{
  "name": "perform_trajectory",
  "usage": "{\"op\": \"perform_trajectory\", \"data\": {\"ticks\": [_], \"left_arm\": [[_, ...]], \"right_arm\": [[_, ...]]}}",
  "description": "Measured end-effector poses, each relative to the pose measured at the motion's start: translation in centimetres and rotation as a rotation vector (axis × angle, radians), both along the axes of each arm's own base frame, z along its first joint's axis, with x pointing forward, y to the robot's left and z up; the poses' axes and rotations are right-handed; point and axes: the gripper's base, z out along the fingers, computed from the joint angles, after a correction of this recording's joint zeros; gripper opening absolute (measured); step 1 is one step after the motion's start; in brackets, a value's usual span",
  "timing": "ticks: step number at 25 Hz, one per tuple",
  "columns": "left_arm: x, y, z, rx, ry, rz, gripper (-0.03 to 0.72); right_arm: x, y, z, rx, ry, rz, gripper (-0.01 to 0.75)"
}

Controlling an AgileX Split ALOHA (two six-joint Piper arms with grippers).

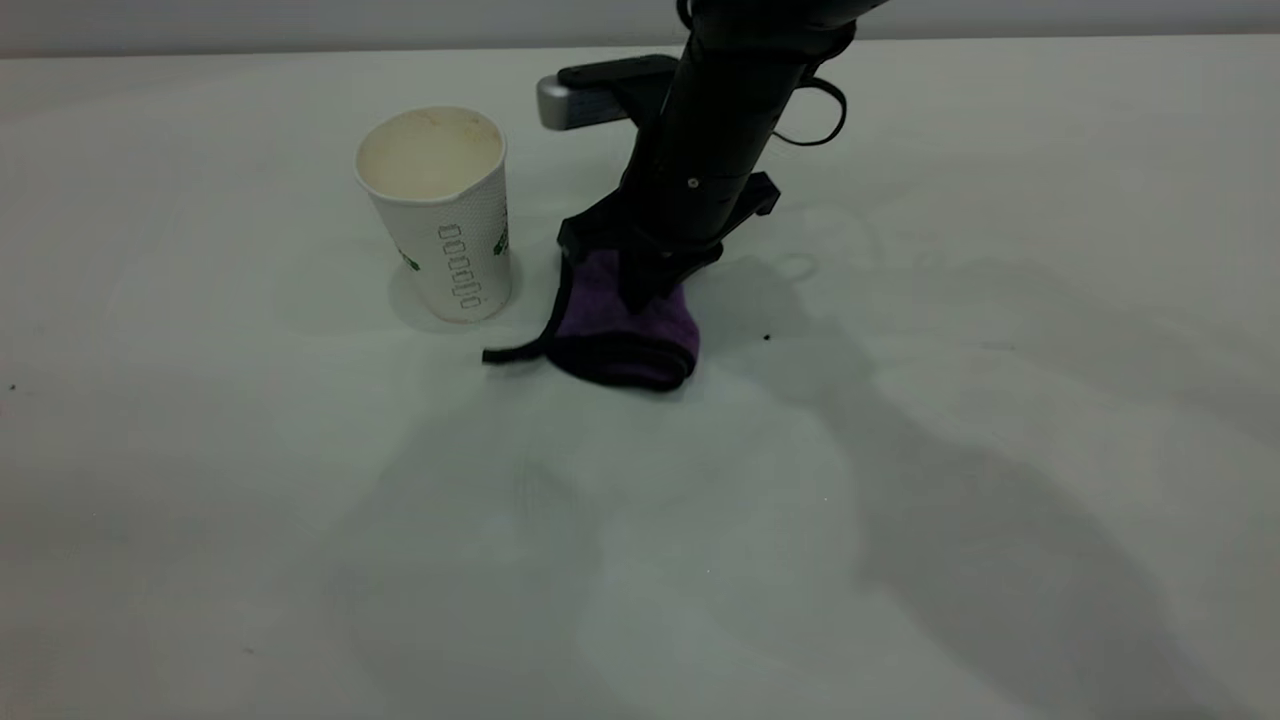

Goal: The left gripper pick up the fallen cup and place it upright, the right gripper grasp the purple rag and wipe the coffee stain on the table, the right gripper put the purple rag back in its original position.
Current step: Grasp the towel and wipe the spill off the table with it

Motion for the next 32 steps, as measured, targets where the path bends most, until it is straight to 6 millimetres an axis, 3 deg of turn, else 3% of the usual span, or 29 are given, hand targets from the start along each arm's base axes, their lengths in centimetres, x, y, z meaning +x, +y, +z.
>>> {"op": "perform_trajectory", "data": {"ticks": [6,12,18,21,25,28,32], "left_arm": [[0.0,0.0,0.0,0.000,0.000,0.000,0.455],[0.0,0.0,0.0,0.000,0.000,0.000,0.455],[0.0,0.0,0.0,0.000,0.000,0.000,0.455],[0.0,0.0,0.0,0.000,0.000,0.000,0.455],[0.0,0.0,0.0,0.000,0.000,0.000,0.455],[0.0,0.0,0.0,0.000,0.000,0.000,0.455],[0.0,0.0,0.0,0.000,0.000,0.000,0.455]], "right_arm": [[2.3,-3.5,0.1,-0.018,-0.034,-0.098,0.061],[4.5,-9.8,0.1,-0.075,0.012,-0.185,0.065],[4.9,-16.4,0.2,-0.148,0.175,-0.247,0.067],[4.9,-18.7,0.3,-0.156,0.226,-0.281,0.073],[4.8,-19.9,0.8,-0.181,0.240,-0.272,0.103],[4.7,-20.1,1.7,-0.203,0.234,-0.244,0.185],[4.9,-20.2,5.9,-0.206,0.214,-0.230,0.362]]}}
